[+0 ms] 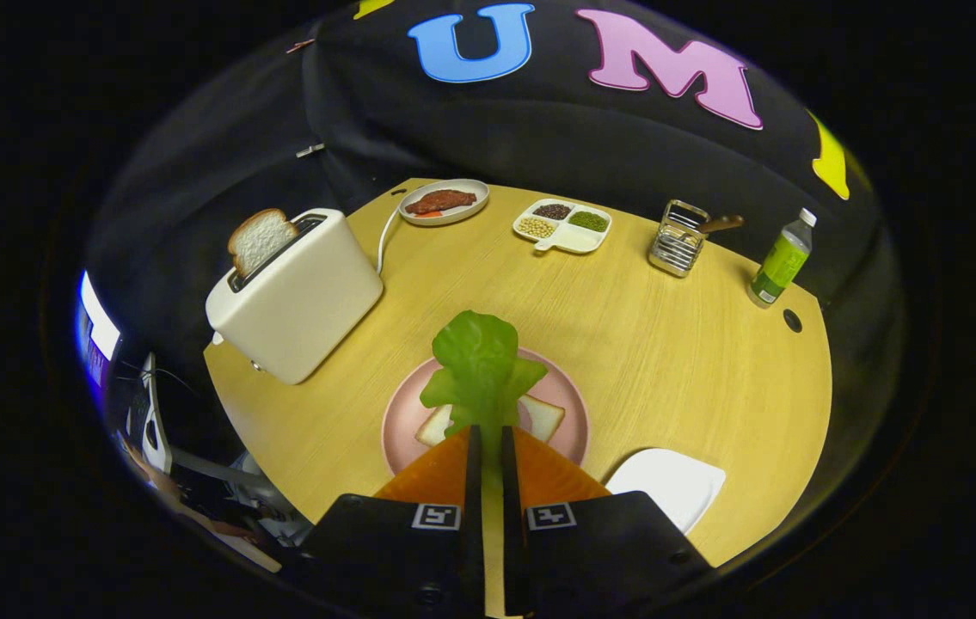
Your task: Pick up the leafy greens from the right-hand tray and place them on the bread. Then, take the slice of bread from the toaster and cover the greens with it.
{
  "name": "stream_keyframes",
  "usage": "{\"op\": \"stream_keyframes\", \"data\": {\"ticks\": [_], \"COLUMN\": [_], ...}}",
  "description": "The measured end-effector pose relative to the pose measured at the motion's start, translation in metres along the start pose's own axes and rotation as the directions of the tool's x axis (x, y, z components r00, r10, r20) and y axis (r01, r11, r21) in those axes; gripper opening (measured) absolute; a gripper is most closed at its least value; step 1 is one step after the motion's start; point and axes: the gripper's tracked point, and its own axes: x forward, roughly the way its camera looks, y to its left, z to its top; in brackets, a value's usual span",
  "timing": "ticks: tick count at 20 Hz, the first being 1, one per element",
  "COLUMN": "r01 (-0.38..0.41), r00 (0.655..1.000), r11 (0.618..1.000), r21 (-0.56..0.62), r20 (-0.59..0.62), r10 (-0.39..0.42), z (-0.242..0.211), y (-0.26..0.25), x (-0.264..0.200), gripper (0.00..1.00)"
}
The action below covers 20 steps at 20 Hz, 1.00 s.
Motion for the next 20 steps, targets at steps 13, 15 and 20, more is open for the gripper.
{"op": "stream_keyframes", "data": {"ticks": [13, 15, 20], "r01": [0.092, 0.058, -0.055], "r00": [0.989, 0.983, 0.956], "r11": [0.995, 0.998, 0.997], "r21": [0.034, 0.04, -0.053], "r20": [0.11, 0.17, 0.287], "r10": [-0.095, -0.064, 0.068], "z": [0.028, 0.044, 0.09], "y": [-0.007, 0.011, 0.086], "x": [-0.017, -0.038, -0.081], "gripper": [1.0, 1.0, 0.99]}}
